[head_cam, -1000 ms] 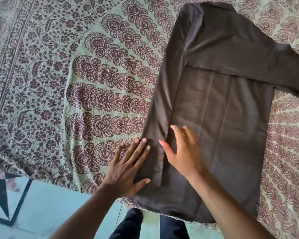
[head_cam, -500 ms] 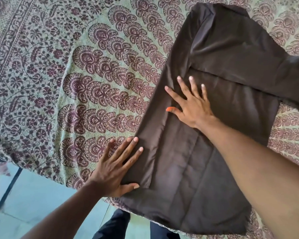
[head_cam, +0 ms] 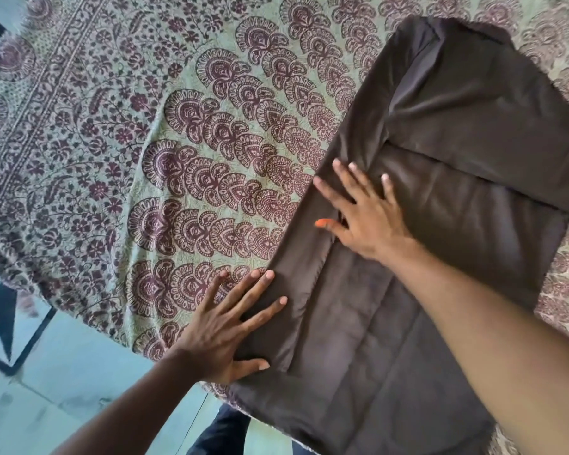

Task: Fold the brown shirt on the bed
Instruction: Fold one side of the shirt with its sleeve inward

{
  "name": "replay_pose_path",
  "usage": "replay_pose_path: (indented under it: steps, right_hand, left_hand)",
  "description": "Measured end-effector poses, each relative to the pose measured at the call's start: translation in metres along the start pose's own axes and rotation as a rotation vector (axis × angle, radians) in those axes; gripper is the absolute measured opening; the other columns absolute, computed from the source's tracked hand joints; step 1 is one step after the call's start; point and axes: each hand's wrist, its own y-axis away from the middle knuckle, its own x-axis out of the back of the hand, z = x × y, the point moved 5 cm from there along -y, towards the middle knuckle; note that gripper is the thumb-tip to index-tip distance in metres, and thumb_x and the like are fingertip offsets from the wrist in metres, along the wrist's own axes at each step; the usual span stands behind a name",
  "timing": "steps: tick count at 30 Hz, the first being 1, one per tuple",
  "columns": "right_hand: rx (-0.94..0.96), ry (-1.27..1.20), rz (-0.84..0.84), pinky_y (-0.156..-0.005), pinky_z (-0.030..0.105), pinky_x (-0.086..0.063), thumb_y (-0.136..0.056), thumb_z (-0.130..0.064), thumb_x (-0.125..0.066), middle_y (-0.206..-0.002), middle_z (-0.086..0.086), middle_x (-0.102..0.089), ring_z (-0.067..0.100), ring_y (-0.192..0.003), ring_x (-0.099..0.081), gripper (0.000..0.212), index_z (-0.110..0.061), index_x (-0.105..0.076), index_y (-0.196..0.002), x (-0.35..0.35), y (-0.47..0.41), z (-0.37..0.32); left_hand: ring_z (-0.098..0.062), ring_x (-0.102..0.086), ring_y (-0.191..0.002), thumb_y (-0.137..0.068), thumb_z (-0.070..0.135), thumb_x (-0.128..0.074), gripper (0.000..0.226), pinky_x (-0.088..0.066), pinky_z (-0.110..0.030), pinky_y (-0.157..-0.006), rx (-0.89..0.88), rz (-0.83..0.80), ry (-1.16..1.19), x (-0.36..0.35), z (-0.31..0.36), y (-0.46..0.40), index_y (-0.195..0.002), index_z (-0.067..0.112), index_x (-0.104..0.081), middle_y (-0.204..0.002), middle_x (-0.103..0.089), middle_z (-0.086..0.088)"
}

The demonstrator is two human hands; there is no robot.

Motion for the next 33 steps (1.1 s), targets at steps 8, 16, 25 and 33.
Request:
replay_pose_path:
  steps: [8, 16, 25, 33]
  right_hand:
    - [0.033, -0.053, 0.046, -0.125, 0.061, -0.016, -0.093, -0.076, -0.019, -0.175, 0.008, -0.004, 0.033, -0.160, -0.012, 0.083, -0.036, -0.005, -0.165, 0.028, -0.026, 0.025]
    - [-0.182, -0.013, -0.029, -0.125, 0.061, -0.009, -0.084, -0.083, -0.003, -0.175, -0.005, -0.003, 0.022, -0.161, -0.008, 0.100, -0.026, -0.010, -0.166, 0.023, -0.020, 0.073]
    - [-0.027, 0.066, 0.169, -0.127, 0.056, -0.008, -0.097, -0.070, -0.027, -0.173, 0.013, -0.009, 0.034, -0.161, -0.007, 0.088, -0.012, -0.025, -0.164, 0.039, -0.044, 0.064]
    - [-0.016, 0.072, 0.024, -0.123, 0.067, -0.007, -0.099, -0.070, -0.024, -0.175, -0.007, -0.003, 0.021, -0.161, -0.008, 0.071, -0.045, -0.004, -0.163, 0.033, -0.100, 0.101]
  left_hand:
    - [-0.033, -0.044, -0.149, -0.100, 0.062, -0.044, 0.073, -0.030, -0.058, -0.119, 0.087, 0.258, 0.043, 0.048, -0.006, -0.058, -0.161, 0.023, -0.039, -0.170, -0.031, -0.010]
    - [-0.021, -0.010, -0.163, -0.101, 0.068, -0.030, 0.084, -0.021, -0.056, -0.126, 0.202, 0.184, 0.118, 0.073, -0.030, -0.199, -0.167, 0.019, -0.014, -0.176, -0.006, 0.001]
    - [-0.017, -0.002, -0.163, -0.097, 0.072, -0.035, 0.093, -0.019, -0.054, -0.126, 0.224, 0.176, 0.061, 0.057, -0.031, -0.205, -0.168, 0.019, -0.009, -0.177, -0.001, 0.001]
    - [-0.021, -0.002, -0.163, -0.094, 0.076, -0.037, 0.096, -0.018, -0.056, -0.126, 0.213, 0.141, 0.047, 0.058, -0.032, -0.206, -0.168, 0.024, -0.006, -0.176, 0.003, -0.002]
